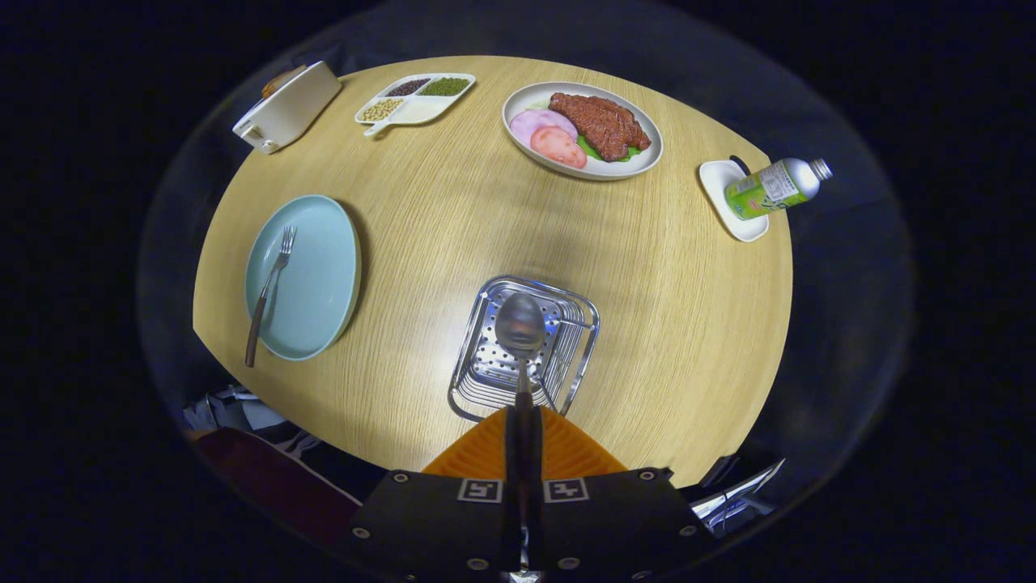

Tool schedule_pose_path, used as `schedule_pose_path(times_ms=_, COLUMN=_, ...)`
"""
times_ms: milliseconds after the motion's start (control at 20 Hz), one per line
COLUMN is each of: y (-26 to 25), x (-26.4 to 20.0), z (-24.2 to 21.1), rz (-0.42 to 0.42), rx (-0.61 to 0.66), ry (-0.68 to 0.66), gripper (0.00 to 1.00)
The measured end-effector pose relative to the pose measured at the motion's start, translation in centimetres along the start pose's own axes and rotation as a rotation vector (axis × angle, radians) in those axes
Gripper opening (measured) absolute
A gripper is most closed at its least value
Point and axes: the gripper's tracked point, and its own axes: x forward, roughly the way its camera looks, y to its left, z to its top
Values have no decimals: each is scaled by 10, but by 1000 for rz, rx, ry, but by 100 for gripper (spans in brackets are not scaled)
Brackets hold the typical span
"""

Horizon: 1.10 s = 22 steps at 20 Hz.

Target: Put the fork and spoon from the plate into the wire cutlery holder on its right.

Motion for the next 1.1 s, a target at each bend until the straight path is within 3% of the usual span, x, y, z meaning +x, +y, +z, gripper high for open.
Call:
schedule_pose_path(times_ms=300, y=-4, x=-23, z=8, rz=-51, rx=19, ry=-86, gripper=19)
schedule_pose_path(times_ms=450, y=12, x=-51, z=24, rz=-58, rx=59, ry=-199, gripper=45)
schedule_pose_path(times_ms=700, y=80, x=-81, z=57, rz=-40, rx=73, ry=-429, gripper=89)
schedule_pose_path(times_ms=900, y=159, x=-61, z=63, rz=34, rx=82, ry=-492, gripper=95)
schedule_pose_path(times_ms=1100, y=231, x=-31, z=62, rz=125, rx=179, ry=-521, gripper=95)
